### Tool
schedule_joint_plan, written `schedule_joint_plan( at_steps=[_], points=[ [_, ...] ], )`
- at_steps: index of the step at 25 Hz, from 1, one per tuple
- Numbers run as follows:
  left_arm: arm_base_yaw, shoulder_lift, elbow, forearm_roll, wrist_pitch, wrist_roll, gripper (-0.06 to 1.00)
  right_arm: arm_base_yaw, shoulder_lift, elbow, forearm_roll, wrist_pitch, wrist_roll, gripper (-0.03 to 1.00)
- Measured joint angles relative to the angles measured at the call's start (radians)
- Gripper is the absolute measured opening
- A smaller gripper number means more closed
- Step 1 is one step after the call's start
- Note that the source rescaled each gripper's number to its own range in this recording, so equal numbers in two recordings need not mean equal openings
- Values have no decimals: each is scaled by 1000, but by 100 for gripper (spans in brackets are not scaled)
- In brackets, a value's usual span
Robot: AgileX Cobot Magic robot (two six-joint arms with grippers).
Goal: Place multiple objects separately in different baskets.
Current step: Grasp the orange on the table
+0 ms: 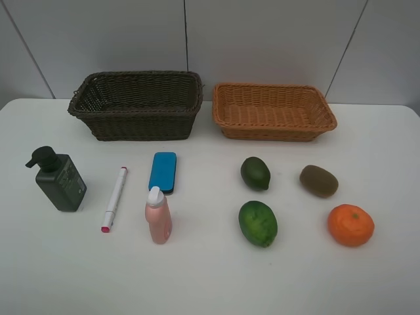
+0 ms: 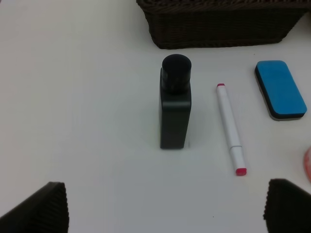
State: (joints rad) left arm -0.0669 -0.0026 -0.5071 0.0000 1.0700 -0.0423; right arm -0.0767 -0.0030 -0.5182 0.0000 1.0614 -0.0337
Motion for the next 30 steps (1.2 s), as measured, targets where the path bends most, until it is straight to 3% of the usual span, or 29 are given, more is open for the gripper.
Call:
schedule_joint_plan(
  at_steps=[30],
  points=[
    [0, 0, 0, 0, 0, 0, 100, 0, 0, 0, -5, 0, 0, 100]
  ],
)
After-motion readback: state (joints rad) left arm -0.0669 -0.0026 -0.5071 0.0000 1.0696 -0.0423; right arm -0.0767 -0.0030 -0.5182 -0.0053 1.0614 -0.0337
